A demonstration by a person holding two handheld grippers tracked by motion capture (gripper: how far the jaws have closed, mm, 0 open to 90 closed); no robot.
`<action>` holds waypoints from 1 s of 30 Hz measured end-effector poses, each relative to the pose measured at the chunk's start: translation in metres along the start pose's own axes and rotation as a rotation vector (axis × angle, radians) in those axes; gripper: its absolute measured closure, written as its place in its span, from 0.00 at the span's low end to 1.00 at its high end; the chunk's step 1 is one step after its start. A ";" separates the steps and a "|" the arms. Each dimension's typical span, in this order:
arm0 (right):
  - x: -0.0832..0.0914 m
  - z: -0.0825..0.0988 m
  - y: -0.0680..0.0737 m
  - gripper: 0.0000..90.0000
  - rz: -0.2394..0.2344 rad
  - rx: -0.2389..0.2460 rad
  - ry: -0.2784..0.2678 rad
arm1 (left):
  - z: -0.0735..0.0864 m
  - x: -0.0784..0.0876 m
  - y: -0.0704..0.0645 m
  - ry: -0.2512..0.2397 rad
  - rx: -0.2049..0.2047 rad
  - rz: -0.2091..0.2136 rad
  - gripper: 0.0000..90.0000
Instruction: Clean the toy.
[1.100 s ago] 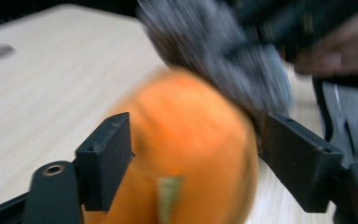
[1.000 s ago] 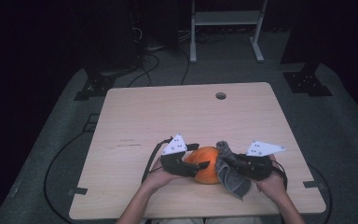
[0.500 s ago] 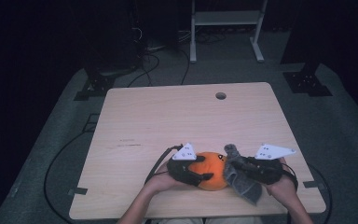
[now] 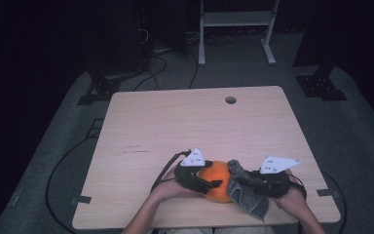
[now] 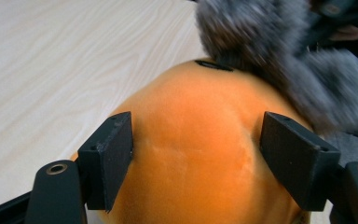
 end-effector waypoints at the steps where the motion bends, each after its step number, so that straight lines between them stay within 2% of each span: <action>1: 0.002 0.002 -0.005 0.80 0.025 -0.014 0.002 | 0.000 0.001 0.000 0.009 -0.006 -0.001 0.29; 4: 0.011 0.002 -0.016 0.79 0.086 -0.045 0.011 | 0.000 0.001 -0.002 0.038 -0.025 0.021 0.29; 7: 0.012 -0.004 -0.010 0.79 0.057 -0.026 -0.013 | 0.001 0.002 -0.002 0.050 -0.031 0.036 0.29; 10: -0.001 -0.003 0.000 0.80 0.031 0.023 0.033 | -0.002 0.006 -0.002 0.048 -0.047 0.058 0.28; 13: -0.003 -0.001 0.002 0.80 0.009 0.041 0.047 | -0.011 0.011 -0.005 -0.020 -0.079 0.082 0.22; 14: -0.002 -0.001 0.002 0.80 0.001 0.044 0.047 | -0.014 0.011 -0.007 -0.024 -0.099 0.083 0.21; 17: -0.002 0.001 0.003 0.80 -0.007 0.048 0.046 | -0.017 0.000 -0.009 0.030 -0.143 0.063 0.14; 19: -0.001 0.002 0.003 0.80 -0.010 0.053 0.049 | -0.015 -0.009 -0.007 0.066 -0.133 0.060 0.11; 22: 0.001 0.004 0.002 0.79 -0.005 0.041 0.047 | -0.009 -0.015 -0.003 0.070 -0.067 0.072 0.11; 25: 0.007 0.005 -0.006 0.78 -0.013 -0.002 0.018 | -0.005 -0.013 -0.003 0.086 -0.056 0.065 0.23; 27: 0.014 0.004 -0.014 0.78 0.021 -0.020 0.007 | -0.004 -0.009 -0.003 0.089 -0.056 0.056 0.30; 30: 0.025 0.006 -0.030 0.77 0.114 -0.056 -0.007 | -0.003 -0.008 -0.004 0.084 -0.057 0.052 0.38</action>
Point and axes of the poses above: each handheld gripper's, and its own axes: x roughly backward along the jaws, z roughly out of its underside, y roughly to its left, the point moved 2 cm from there along -x, roughly forward along the jaws, and after that the axes turned 5 degrees about -y, right-handed, at the moved point
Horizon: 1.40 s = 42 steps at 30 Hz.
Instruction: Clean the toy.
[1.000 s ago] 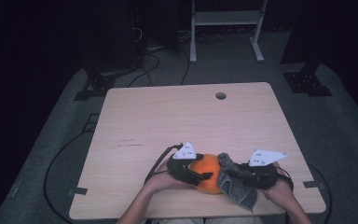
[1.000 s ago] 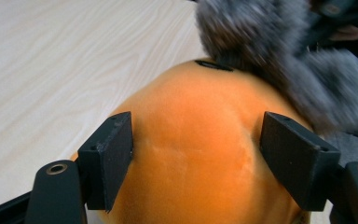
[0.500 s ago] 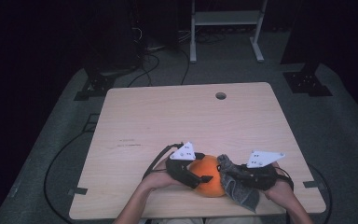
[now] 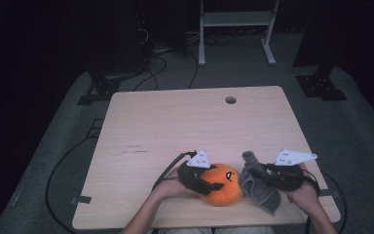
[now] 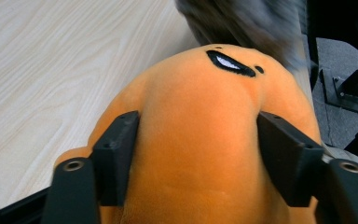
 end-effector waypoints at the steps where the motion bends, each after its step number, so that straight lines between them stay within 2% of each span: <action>1: 0.004 0.001 -0.007 0.77 0.036 -0.013 -0.002 | 0.000 0.000 -0.001 -0.001 -0.001 -0.003 0.39; 4: 0.010 0.010 -0.029 0.74 0.150 -0.040 0.035 | -0.003 0.002 -0.006 0.009 -0.026 0.004 0.45; 6: 0.011 0.017 -0.038 0.73 0.181 -0.062 0.054 | -0.006 0.003 -0.010 0.016 -0.047 0.001 0.46; 10: 0.006 0.032 -0.052 0.65 0.199 -0.120 0.081 | -0.009 0.004 -0.012 0.007 -0.066 -0.004 0.47; 14: 0.005 0.041 -0.062 0.59 0.191 -0.183 0.081 | -0.009 0.006 -0.010 -0.012 -0.056 -0.001 0.48; 17: 0.007 0.042 -0.063 0.55 0.199 -0.190 0.069 | -0.012 0.009 -0.009 -0.028 -0.055 -0.009 0.48; 22: 0.010 0.039 -0.061 0.53 0.202 -0.180 0.041 | -0.016 0.012 -0.009 -0.022 -0.073 -0.034 0.48; 28: 0.012 0.034 -0.058 0.50 0.187 -0.176 0.016 | -0.020 0.019 0.006 -0.022 -0.062 -0.118 0.48; 32: 0.012 0.031 -0.056 0.48 0.177 -0.175 0.009 | -0.024 0.022 0.019 -0.022 -0.050 -0.209 0.48; 35: 0.010 0.028 -0.055 0.48 0.167 -0.169 0.004 | -0.027 0.024 0.028 -0.031 -0.034 -0.260 0.47; 39: 0.009 0.025 -0.054 0.47 0.155 -0.166 -0.001 | -0.030 0.028 0.039 -0.042 -0.034 -0.304 0.47; 42: 0.008 0.024 -0.054 0.47 0.146 -0.167 -0.003 | -0.030 0.029 0.047 -0.052 -0.012 -0.331 0.47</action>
Point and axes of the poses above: each handheld gripper's, and its own axes: x roughly backward along the jaws, z roughly out of its underside, y roughly to its left, the point moved 2 cm from there along -x, roughly forward along the jaws, and after that the axes turned 5 degrees about -y, right-handed, at the moved point
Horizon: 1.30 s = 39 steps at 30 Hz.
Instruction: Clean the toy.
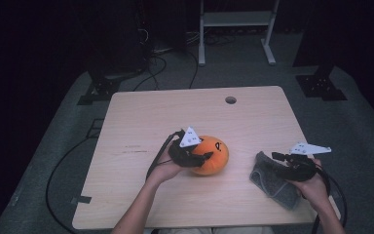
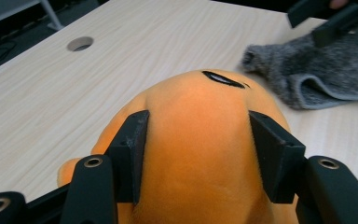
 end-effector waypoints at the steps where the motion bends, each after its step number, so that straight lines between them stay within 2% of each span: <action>1: -0.001 0.000 0.000 0.47 -0.002 0.003 0.000 | 0.001 -0.001 0.002 0.001 0.003 -0.009 0.47; 5: -0.003 -0.002 0.001 0.46 -0.007 0.004 0.001 | 0.005 -0.005 0.011 0.019 0.021 -0.027 0.47; 8: -0.003 -0.002 0.003 0.46 -0.012 0.005 -0.002 | 0.011 -0.008 0.013 0.031 0.038 -0.020 0.46; 10: -0.002 -0.002 0.004 0.46 -0.022 0.001 -0.002 | 0.013 -0.008 0.014 0.018 0.059 -0.012 0.45; 13: 0.000 -0.004 0.006 0.46 -0.033 -0.001 -0.021 | 0.013 -0.006 0.015 0.025 0.063 -0.008 0.41; 17: 0.000 -0.005 0.008 0.46 -0.037 0.002 -0.018 | 0.013 -0.001 0.014 0.037 0.059 0.000 0.34; 23: -0.002 -0.004 0.008 0.46 -0.042 0.002 -0.012 | 0.011 0.012 0.018 -0.007 0.098 -0.004 0.28; 32: -0.003 -0.003 0.009 0.45 -0.043 0.005 -0.004 | 0.013 0.025 0.021 -0.013 0.103 -0.013 0.24; 35: -0.002 -0.003 0.009 0.45 -0.048 0.003 -0.005 | 0.014 0.029 0.020 -0.008 0.111 0.007 0.23; 39: -0.002 -0.003 0.009 0.45 -0.052 0.000 -0.005 | 0.016 0.036 0.019 -0.003 0.093 -0.011 0.22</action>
Point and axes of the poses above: each handheld gripper's, and its own axes: x roughly backward along the jaws, z roughly out of its underside, y roughly to its left, the point moved 2 cm from there along -x, roughly forward along the jaws, and after that the axes turned 5 degrees about -y, right-handed, at the moved point
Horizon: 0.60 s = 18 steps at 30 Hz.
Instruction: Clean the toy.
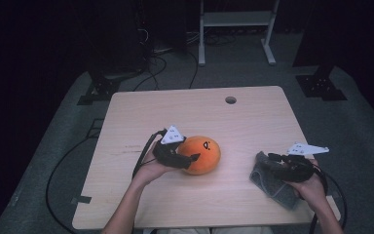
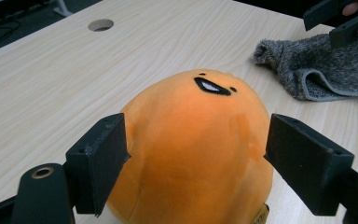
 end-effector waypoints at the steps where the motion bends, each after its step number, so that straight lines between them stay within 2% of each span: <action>1: 0.000 0.000 0.000 0.45 0.000 0.001 0.001 | 0.001 0.001 0.000 -0.001 -0.001 -0.002 0.22; 12: 0.000 0.002 0.004 0.45 -0.012 0.003 0.010 | 0.009 0.019 0.003 -0.021 0.021 -0.014 0.20; 18: 0.000 0.003 0.006 0.44 -0.016 0.008 0.011 | 0.016 0.023 0.004 -0.012 0.027 -0.021 0.19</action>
Point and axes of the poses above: each handheld gripper's, and its own axes: x roughly backward along the jaws, z roughly out of its underside, y roughly to its left, the point moved 2 cm from there along -x, roughly forward along the jaws, and after that the axes turned 5 degrees about -y, right-handed, at the moved point
